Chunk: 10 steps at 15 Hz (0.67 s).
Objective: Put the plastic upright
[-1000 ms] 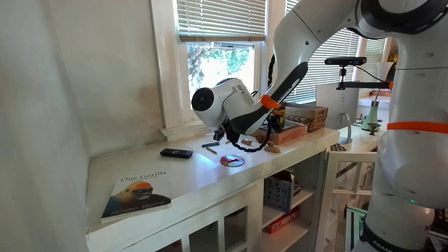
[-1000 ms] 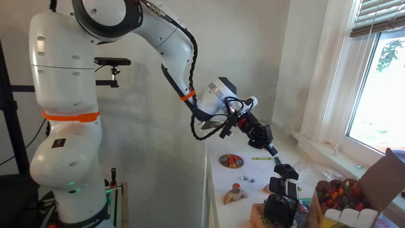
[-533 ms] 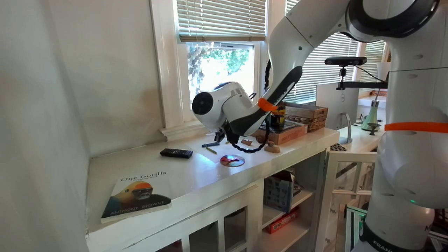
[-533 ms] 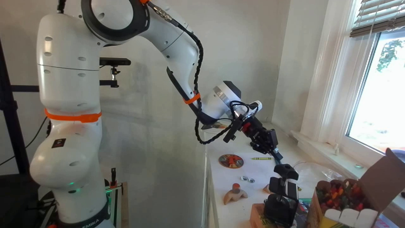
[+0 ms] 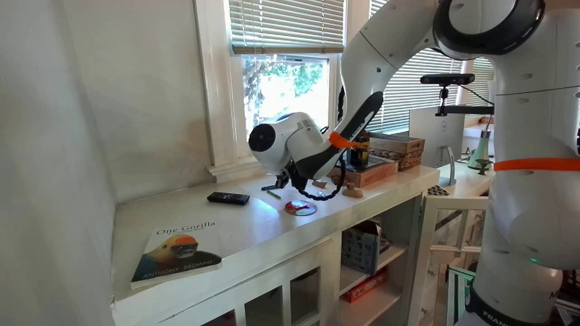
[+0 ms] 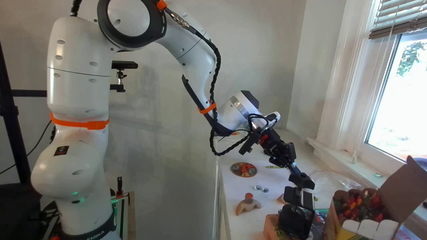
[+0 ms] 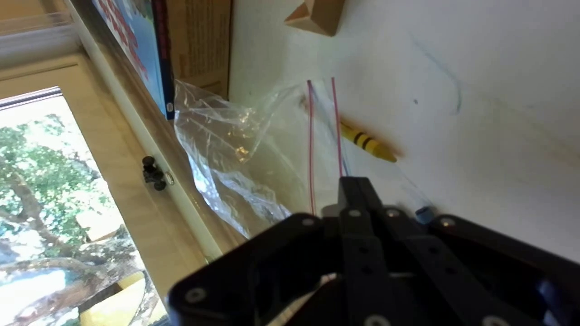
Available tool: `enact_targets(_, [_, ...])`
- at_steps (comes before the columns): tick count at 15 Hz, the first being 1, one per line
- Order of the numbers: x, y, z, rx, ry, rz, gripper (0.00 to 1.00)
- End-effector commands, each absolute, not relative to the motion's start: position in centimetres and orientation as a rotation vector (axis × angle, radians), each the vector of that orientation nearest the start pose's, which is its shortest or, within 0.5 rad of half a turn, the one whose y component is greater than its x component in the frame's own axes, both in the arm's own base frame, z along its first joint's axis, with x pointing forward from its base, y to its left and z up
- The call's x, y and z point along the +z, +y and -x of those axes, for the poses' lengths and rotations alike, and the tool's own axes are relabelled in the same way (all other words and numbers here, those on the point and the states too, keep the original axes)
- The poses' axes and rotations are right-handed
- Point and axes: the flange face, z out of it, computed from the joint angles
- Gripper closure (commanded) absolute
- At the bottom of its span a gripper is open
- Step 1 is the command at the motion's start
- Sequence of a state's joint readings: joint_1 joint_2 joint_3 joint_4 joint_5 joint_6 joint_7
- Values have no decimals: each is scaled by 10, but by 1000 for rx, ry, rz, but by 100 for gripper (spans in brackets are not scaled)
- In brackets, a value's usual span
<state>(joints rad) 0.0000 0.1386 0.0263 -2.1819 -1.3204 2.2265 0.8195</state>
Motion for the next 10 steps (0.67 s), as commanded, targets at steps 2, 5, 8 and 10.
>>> enact_targets(2, [324, -31, -567, 406, 128, -2236, 100])
enact_targets(5, [318, -37, -569, 405, 124, -2257, 100])
enact_targets(8, [316, -41, -572, 410, 122, -2269, 100])
enact_targets(10, [315, -41, -573, 416, 126, -2275, 100])
